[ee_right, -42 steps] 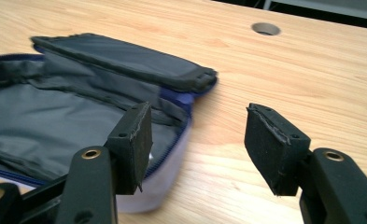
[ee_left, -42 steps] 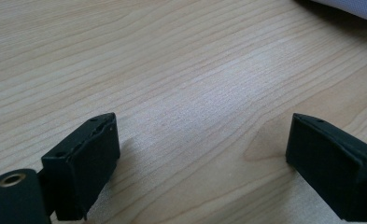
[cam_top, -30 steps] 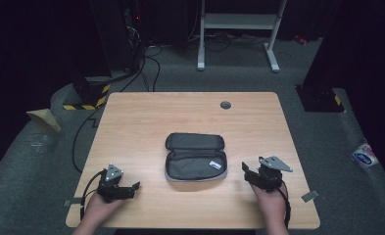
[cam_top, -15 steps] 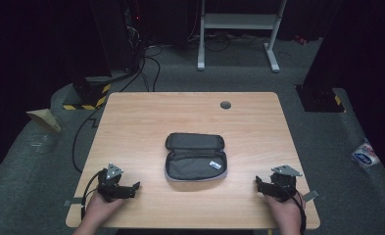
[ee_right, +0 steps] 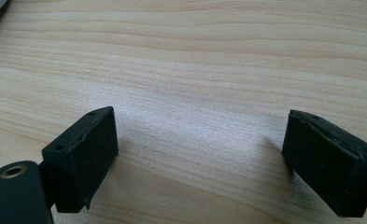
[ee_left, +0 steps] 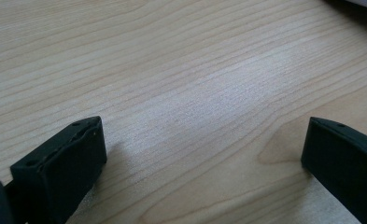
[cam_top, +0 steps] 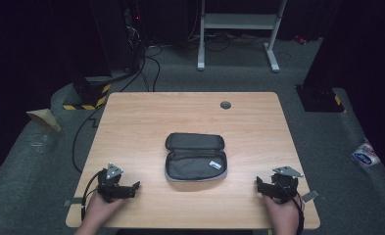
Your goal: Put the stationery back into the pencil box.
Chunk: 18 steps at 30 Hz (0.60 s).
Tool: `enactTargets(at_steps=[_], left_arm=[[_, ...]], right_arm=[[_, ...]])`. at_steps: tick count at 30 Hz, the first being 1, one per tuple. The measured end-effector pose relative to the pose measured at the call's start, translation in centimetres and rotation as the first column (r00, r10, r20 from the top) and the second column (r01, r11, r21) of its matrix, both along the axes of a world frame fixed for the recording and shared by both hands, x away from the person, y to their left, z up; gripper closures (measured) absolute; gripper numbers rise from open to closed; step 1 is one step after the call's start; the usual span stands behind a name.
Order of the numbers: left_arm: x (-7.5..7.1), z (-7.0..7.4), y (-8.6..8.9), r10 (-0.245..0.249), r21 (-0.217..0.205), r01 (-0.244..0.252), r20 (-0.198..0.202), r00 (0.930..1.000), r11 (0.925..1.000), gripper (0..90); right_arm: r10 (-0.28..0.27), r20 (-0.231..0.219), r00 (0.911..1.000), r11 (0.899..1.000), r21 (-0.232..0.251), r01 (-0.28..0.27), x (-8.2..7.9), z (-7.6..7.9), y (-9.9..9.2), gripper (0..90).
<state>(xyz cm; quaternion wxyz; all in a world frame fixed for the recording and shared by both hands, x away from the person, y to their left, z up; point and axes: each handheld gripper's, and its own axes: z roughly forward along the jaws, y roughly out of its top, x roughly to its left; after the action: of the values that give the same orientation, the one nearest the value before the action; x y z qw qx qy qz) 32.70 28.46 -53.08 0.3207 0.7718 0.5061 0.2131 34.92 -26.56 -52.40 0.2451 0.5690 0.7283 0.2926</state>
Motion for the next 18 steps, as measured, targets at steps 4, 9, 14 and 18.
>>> enactTargets(at_steps=[4,9,14,18], left_arm=[[-0.03,0.01,-0.05,0.005,0.002,-0.005,0.000,1.0000,1.0000,0.5],[0.03,0.00,-0.26,0.005,0.000,-0.005,0.000,1.0000,1.0000,0.7],[0.05,0.00,-0.29,0.003,-0.001,-0.003,0.001,1.0000,1.0000,0.7],[0.06,0.00,-0.28,0.002,-0.001,-0.002,0.001,1.0000,1.0000,0.6]], right_arm=[[-0.009,-0.003,1.0000,1.000,0.006,0.009,0.07,-0.01,-0.09,10.5],[-0.005,0.001,1.0000,1.000,0.003,0.005,0.07,-0.02,-0.09,11.0],[-0.005,-0.002,1.0000,1.000,0.006,0.005,0.10,-0.03,-0.08,10.9],[0.000,-0.004,1.0000,1.000,0.007,0.000,0.23,-0.02,0.01,10.5]])
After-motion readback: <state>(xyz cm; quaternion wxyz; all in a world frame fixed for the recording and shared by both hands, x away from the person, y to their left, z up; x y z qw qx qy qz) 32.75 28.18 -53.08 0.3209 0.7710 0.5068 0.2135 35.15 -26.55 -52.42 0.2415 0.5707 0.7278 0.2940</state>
